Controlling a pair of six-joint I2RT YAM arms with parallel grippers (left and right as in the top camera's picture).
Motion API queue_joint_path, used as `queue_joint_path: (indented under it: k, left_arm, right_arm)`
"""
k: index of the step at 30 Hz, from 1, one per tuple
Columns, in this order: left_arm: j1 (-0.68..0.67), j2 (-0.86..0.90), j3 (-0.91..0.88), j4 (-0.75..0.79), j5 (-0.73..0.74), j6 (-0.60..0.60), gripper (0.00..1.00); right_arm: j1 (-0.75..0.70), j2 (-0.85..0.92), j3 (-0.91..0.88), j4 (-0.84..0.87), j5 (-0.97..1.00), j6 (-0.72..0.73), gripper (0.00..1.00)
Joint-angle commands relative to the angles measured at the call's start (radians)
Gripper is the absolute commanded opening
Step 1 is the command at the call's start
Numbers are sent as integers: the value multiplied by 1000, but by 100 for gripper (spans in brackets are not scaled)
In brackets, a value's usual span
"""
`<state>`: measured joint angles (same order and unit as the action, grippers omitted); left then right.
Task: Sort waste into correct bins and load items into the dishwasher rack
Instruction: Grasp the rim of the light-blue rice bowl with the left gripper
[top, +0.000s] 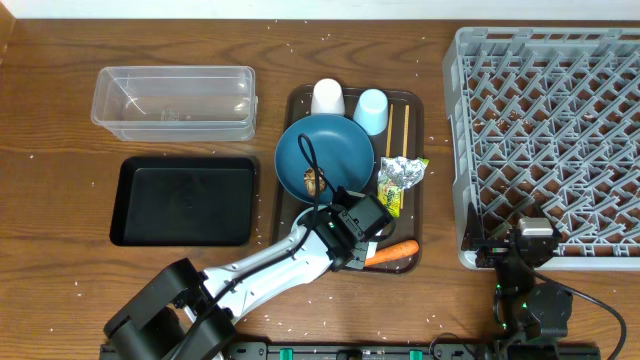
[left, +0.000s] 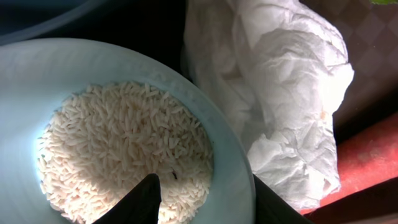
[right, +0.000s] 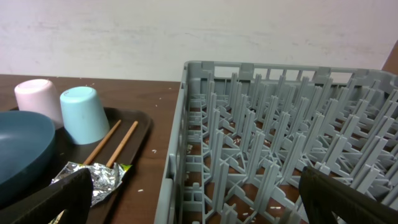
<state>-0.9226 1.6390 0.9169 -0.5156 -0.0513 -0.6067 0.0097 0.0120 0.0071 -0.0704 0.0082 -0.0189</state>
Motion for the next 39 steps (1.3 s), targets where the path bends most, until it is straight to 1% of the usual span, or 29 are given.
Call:
queue_joint_path:
  k: [1, 10, 19, 22, 24, 27, 30, 39]
  left_arm:
    - [-5, 5, -13, -2, -28, -9, 43]
    - [-17, 6, -14, -6, -29, -8, 43]
    - [-52, 7, -18, -14, -82, -8, 43]
    - [-52, 8, -19, -79, -181, -9, 43]
    - [-52, 8, -20, -109, -221, -8, 43]
    - [-52, 8, -20, -100, -193, -10, 43]
    - [-52, 8, -20, -82, -188, -37, 43]
    - [-52, 8, -31, -63, -177, -34, 43]
  right_arm:
    - [5, -6, -2, -4, 2, -8, 99]
    - [5, -6, -2, -4, 2, -8, 99]
    - [5, -6, -2, -4, 2, -8, 99]
    - [5, -6, -2, -4, 2, -8, 99]
    - [5, -6, -2, -4, 2, -8, 99]
    - [5, -6, -2, -4, 2, -8, 99]
    - [5, -6, -2, -4, 2, -8, 99]
    - [5, -6, -2, -4, 2, -8, 99]
